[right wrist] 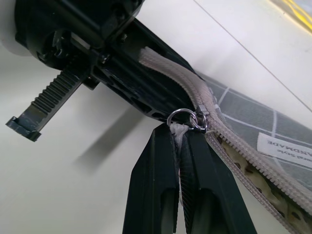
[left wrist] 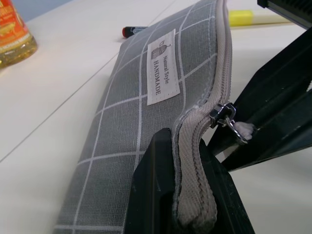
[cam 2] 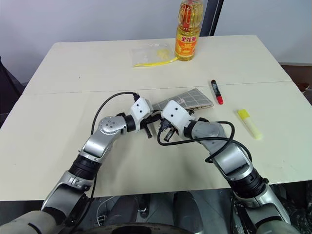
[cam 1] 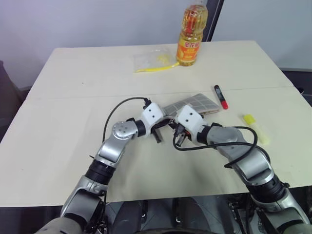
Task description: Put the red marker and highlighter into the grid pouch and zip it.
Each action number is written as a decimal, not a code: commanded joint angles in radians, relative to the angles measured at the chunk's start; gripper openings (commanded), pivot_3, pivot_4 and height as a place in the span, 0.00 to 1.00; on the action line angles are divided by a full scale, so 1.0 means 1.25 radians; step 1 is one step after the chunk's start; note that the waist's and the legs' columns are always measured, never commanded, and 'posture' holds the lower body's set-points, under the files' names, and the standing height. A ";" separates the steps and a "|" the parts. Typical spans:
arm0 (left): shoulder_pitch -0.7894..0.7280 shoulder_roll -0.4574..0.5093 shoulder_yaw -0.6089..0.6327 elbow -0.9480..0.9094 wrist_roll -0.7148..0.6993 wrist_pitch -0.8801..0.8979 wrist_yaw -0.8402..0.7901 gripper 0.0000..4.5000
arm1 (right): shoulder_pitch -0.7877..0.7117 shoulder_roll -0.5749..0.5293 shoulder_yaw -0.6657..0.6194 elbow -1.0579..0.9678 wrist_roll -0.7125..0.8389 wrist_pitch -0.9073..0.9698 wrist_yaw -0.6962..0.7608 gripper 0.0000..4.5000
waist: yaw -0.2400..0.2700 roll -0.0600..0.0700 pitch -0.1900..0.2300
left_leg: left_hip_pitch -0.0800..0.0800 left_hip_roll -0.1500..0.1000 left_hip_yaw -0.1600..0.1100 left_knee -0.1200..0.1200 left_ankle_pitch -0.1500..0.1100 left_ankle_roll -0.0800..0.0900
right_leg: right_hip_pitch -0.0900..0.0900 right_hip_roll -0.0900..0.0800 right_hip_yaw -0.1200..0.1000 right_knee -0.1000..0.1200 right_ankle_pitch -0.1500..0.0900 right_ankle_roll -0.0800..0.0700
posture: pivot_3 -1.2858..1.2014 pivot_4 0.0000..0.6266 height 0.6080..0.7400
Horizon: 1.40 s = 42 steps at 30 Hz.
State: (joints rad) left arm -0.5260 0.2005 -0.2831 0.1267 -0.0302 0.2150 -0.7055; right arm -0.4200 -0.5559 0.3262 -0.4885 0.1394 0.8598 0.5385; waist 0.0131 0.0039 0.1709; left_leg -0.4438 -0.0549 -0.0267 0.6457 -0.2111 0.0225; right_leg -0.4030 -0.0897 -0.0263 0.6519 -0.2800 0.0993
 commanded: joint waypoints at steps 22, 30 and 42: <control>-0.052 0.027 0.017 0.079 0.016 -0.099 0.018 0.00 | 0.247 -0.071 -0.484 -0.110 0.130 0.072 0.006 0.92 | 0.002 -0.001 0.000 | 0.000 0.000 -0.001 -0.001 0.000 0.000 | 0.002 0.000 -0.001 -0.003 0.000 0.000 | 0.52 0.24 1.00; -0.051 0.025 0.004 0.096 0.019 -0.126 0.003 0.00 | 0.352 -0.070 -0.639 0.018 0.117 0.026 -0.042 0.96 | 0.001 0.000 0.000 | 0.000 0.000 0.000 0.000 0.000 0.001 | 0.003 0.000 -0.001 -0.003 0.000 0.000 | 0.52 0.24 1.00; -0.040 0.021 0.002 0.093 0.021 -0.127 0.007 0.00 | 0.319 -0.069 -0.678 0.201 0.118 -0.054 -0.081 0.96 | 0.001 0.000 0.000 | 0.001 0.000 0.000 0.000 0.000 0.001 | 0.003 0.000 -0.001 -0.003 0.000 0.000 | 0.52 0.24 1.00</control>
State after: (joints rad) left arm -0.5731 0.2307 -0.2852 0.2654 -0.0084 0.0715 -0.6982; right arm -0.0065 -0.6390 -0.4873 -0.2486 0.2821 0.8190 0.4467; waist 0.0145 0.0034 0.1712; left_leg -0.4429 -0.0550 -0.0272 0.6462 -0.2116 0.0233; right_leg -0.3989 -0.0900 -0.0275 0.6482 -0.2801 0.0991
